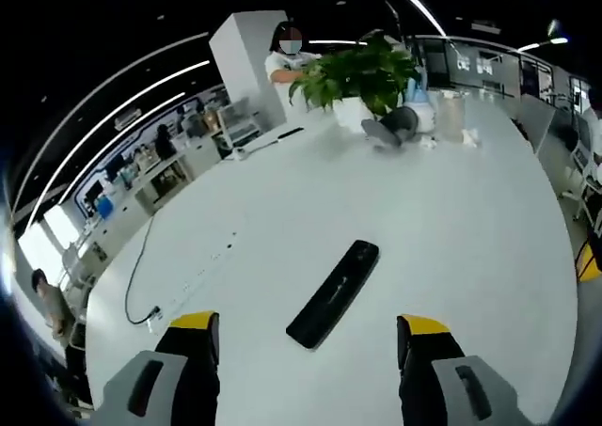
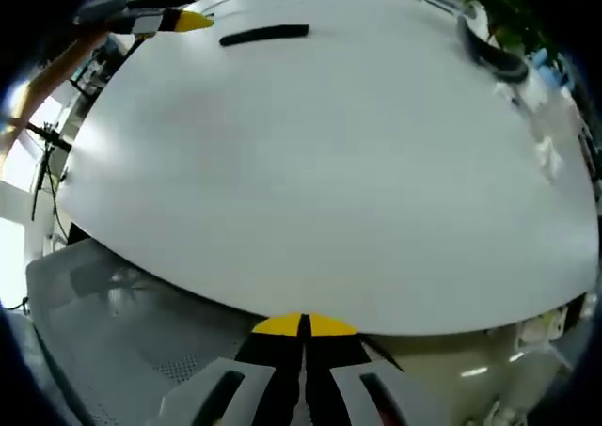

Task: Press the specified remote control buttons in sequence, fully releasing each button before pressing the next.

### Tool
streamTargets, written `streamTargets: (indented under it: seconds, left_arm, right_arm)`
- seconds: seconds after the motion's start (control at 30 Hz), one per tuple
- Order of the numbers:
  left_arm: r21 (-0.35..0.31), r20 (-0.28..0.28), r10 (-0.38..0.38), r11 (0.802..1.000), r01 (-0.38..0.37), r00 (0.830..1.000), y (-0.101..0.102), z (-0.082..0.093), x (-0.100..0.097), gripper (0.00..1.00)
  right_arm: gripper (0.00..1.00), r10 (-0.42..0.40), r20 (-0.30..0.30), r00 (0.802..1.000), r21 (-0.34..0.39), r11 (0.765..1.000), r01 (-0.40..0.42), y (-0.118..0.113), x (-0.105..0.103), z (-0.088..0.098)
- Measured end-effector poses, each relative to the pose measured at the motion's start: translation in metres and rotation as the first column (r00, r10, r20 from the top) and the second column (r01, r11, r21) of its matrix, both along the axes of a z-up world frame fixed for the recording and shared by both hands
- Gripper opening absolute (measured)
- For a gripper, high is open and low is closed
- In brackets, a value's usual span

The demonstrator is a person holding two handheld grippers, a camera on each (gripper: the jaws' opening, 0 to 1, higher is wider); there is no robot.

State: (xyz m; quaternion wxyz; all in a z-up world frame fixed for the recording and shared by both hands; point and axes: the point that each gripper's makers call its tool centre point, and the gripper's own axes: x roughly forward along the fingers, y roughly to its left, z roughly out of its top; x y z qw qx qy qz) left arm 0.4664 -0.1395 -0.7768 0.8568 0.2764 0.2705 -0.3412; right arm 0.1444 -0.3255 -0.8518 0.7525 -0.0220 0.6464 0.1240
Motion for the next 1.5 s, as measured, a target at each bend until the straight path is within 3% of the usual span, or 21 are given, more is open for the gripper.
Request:
streamTargets:
  seconds: [0.17, 0.33, 0.57, 0.67, 0.83, 1.1, 1.2, 1.27, 1.33, 1.5]
  left_arm:
    - [0.017, -0.028, -0.030, 0.999, 0.030, 0.999, -0.007, -0.008, 0.010, 0.75]
    - [0.045, -0.071, -0.064, 0.997, 0.067, 0.995, -0.009, -0.017, 0.018, 0.61]
    - [0.096, -0.177, -0.136, 0.983, 0.155, 0.975, -0.015, -0.031, 0.013, 0.54]
    - [0.150, -0.218, -0.140, 0.973, 0.175, 0.966, -0.010, -0.040, 0.016, 0.51]
    - [0.174, -0.308, -0.159, 0.960, 0.220, 0.938, -0.010, -0.052, 0.016, 0.46]
    - [0.219, -0.396, -0.191, 0.930, 0.295, 0.898, -0.011, -0.061, 0.021, 0.34]
    - [0.228, -0.429, -0.200, 0.920, 0.320, 0.881, -0.011, -0.065, 0.021, 0.34]
    - [0.236, -0.454, -0.230, 0.900, 0.365, 0.861, -0.011, -0.068, 0.018, 0.34]
    - [0.258, -0.462, -0.245, 0.882, 0.393, 0.852, -0.009, -0.072, 0.018, 0.36]
    - [0.240, -0.501, -0.254, 0.877, 0.415, 0.827, -0.010, -0.078, 0.014, 0.36]
  right_arm:
    - [0.00, -0.003, -0.005, 1.000, 0.003, 1.000, 0.003, 0.000, -0.001, 0.000]
    - [0.00, 0.001, -0.011, 1.000, 0.000, 1.000, -0.001, 0.000, -0.002, -0.001]
    - [0.00, -0.007, -0.020, 1.000, 0.003, 1.000, 0.008, 0.000, -0.003, -0.001]
    - [0.00, -0.005, -0.023, 1.000, -0.002, 1.000, 0.005, 0.000, -0.003, -0.002]
    - [0.00, -0.015, -0.027, 1.000, -0.001, 1.000, 0.015, -0.001, -0.003, -0.002]
    - [0.00, -0.024, -0.037, 0.999, -0.002, 1.000, 0.024, -0.002, -0.004, -0.003]
    - [0.00, -0.028, -0.037, 0.999, -0.001, 1.000, 0.028, -0.002, -0.004, -0.003]
    - [0.00, -0.028, -0.040, 0.999, -0.001, 1.000, 0.028, -0.002, -0.004, -0.004]
    - [0.00, -0.028, -0.042, 0.999, -0.001, 1.000, 0.028, -0.002, -0.005, -0.004]
    - [0.00, -0.036, -0.040, 0.999, 0.001, 0.999, 0.036, -0.002, -0.004, -0.003]
